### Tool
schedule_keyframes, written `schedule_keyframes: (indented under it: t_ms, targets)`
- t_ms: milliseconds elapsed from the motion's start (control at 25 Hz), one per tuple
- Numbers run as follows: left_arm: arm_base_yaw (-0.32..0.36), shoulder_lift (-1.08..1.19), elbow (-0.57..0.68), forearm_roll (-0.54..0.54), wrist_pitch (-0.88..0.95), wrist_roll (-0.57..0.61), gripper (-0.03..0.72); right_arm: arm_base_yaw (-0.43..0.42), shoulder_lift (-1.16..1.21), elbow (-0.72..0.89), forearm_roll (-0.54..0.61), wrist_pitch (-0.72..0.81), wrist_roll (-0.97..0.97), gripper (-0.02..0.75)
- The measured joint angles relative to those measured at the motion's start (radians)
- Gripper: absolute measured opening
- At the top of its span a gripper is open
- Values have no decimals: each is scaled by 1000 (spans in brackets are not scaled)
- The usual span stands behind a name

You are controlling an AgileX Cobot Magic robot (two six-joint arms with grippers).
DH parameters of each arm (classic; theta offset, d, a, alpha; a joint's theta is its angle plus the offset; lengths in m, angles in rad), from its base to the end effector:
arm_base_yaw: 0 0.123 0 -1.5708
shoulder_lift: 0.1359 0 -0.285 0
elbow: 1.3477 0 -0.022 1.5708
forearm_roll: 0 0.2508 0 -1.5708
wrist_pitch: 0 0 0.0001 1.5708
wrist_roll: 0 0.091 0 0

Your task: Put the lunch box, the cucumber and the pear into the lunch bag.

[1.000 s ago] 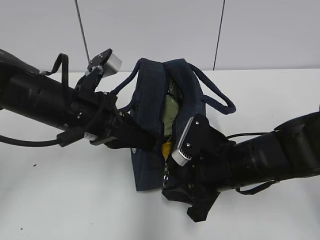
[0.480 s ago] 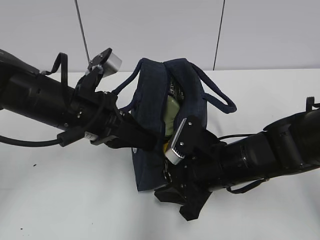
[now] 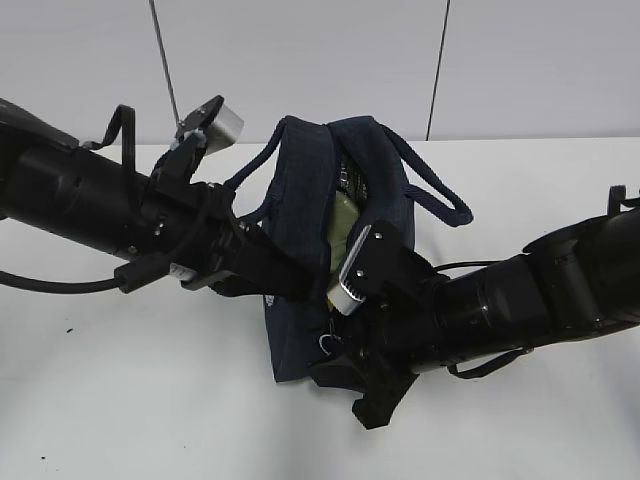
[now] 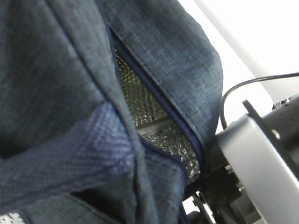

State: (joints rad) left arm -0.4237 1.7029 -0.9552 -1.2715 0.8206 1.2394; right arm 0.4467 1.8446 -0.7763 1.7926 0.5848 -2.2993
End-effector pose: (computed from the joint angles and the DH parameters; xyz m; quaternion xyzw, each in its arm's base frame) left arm 0.2691 -0.1912 0.2078 0.3346 0.8260 -0.4007 0.2124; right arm 0.2698 0.1836 0.1313 -0.4846 0.7602 0.2588 0.3469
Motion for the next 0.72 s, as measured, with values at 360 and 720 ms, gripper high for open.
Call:
schedule_keyframes:
  t_ms: [360,720]
  targets:
    - [0,0,0,0,1,0,38,0,0,-2,0,0,24,213]
    - [0,0,0,0,2,0,38,0,0,-2,-39,0,72,207]
